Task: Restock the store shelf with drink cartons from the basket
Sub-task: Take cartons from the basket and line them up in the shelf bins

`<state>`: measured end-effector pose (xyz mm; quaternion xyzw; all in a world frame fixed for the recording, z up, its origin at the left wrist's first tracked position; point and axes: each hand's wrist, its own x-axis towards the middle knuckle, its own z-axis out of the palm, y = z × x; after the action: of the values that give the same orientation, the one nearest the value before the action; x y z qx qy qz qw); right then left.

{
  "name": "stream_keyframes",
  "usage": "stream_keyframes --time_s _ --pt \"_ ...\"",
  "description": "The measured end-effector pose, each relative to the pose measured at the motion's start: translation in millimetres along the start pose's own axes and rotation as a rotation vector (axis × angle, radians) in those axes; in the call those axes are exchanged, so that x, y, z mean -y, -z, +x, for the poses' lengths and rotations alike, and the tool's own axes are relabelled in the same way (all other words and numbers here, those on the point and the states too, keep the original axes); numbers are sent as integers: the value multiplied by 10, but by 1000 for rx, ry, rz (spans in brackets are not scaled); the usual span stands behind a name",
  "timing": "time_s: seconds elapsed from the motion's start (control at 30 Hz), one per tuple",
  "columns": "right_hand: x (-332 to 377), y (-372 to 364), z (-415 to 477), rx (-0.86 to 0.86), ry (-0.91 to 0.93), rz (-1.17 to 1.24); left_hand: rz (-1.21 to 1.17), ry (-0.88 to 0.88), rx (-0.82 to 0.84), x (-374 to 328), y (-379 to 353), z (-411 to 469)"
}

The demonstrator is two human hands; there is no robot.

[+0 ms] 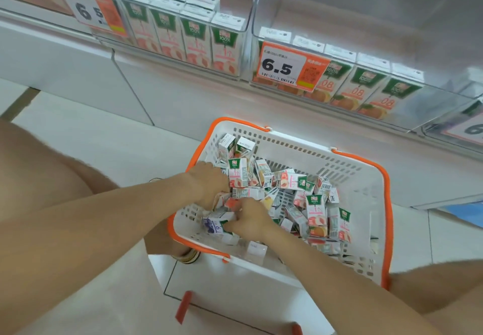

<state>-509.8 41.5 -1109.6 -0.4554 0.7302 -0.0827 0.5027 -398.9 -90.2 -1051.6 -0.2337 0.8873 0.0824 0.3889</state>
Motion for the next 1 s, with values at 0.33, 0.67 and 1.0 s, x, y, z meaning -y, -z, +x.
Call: stream_keyframes --time_s 0.33,0.67,1.0 --pt "431 1359 -720 -142 379 -335 -630 -121 -169 137 957 -545" --pt "731 2428 -1709 -519 542 -410 -1089 -313 -601 -241 1696 -1128" --pt "342 3184 -2191 -1193 461 -253 -1119 -425 -1114 -867 2491 -1061"
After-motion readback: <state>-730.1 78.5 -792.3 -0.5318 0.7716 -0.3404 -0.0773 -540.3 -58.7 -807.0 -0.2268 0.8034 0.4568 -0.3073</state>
